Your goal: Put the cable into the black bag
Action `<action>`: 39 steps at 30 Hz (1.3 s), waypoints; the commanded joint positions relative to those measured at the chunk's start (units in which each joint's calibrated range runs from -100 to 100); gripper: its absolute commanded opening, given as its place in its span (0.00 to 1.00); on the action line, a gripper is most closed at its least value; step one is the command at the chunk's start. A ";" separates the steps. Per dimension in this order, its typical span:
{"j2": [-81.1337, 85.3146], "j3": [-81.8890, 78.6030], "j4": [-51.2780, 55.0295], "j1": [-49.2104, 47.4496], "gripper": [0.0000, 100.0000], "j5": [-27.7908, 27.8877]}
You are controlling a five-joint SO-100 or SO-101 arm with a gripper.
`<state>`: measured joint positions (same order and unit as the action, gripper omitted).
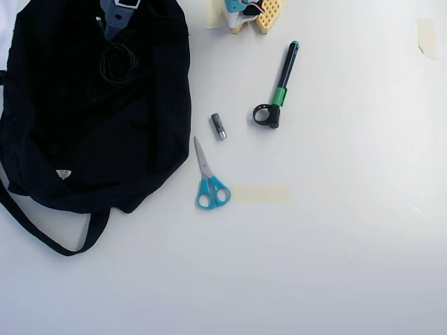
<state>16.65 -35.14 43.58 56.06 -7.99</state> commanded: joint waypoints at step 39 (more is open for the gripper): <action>80.28 -58.57 19.90 -58.38 0.02 8.51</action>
<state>93.61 -90.88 63.50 -2.20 0.66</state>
